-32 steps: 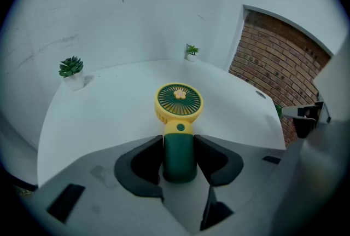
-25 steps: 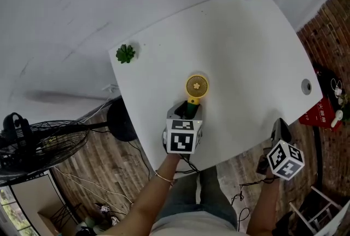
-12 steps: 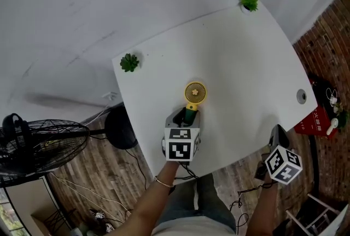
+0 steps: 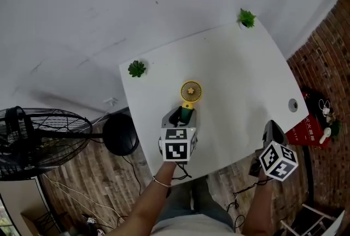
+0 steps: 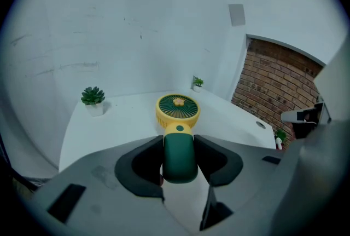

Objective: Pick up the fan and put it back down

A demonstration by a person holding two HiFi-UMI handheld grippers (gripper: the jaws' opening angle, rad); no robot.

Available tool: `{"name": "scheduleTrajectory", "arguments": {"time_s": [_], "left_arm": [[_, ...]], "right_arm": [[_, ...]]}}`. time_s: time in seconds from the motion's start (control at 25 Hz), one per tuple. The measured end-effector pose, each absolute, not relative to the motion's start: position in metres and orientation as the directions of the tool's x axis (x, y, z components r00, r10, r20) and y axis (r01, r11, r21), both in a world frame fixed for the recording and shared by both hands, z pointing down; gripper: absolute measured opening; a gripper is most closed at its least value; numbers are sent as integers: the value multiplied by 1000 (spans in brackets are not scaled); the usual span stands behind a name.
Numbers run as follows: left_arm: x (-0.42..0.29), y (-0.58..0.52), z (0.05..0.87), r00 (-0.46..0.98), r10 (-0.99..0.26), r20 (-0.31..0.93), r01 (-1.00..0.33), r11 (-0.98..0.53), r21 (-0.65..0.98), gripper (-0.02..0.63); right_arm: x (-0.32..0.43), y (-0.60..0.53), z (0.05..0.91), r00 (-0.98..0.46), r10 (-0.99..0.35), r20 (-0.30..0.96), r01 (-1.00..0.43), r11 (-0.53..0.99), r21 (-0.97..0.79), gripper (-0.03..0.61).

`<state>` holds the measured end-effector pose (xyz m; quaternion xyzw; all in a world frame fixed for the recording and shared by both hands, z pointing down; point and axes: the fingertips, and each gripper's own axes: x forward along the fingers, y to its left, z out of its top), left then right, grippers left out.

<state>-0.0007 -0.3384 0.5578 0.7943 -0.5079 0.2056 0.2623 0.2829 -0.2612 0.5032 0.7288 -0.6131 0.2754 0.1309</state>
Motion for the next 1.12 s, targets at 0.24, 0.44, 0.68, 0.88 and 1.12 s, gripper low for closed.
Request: {"name": "scheduleTrajectory", "arguments": {"time_s": [0.24, 0.44, 0.68, 0.88, 1.12], "left_arm": [[-9, -347, 502, 381, -783, 493, -925, -331, 188, 173], [-25, -351, 452, 351, -844, 405, -936, -316, 153, 173], [-56, -344, 396, 294, -908, 299, -955, -272, 114, 173], [-86, -337, 348, 239, -952, 192, -970, -225, 88, 173], [-114, -322, 293, 184, -981, 64, -980, -178, 90, 173]], "right_arm": [[260, -283, 454, 49, -880, 472, -976, -143, -165, 0], [245, -294, 415, 15, -918, 397, -982, -88, -166, 0], [224, -298, 372, -39, -948, 316, -986, -14, -164, 0], [205, -302, 334, -80, -968, 238, -988, 45, -148, 0], [185, -298, 287, -124, -981, 148, -988, 108, -114, 0]]}}
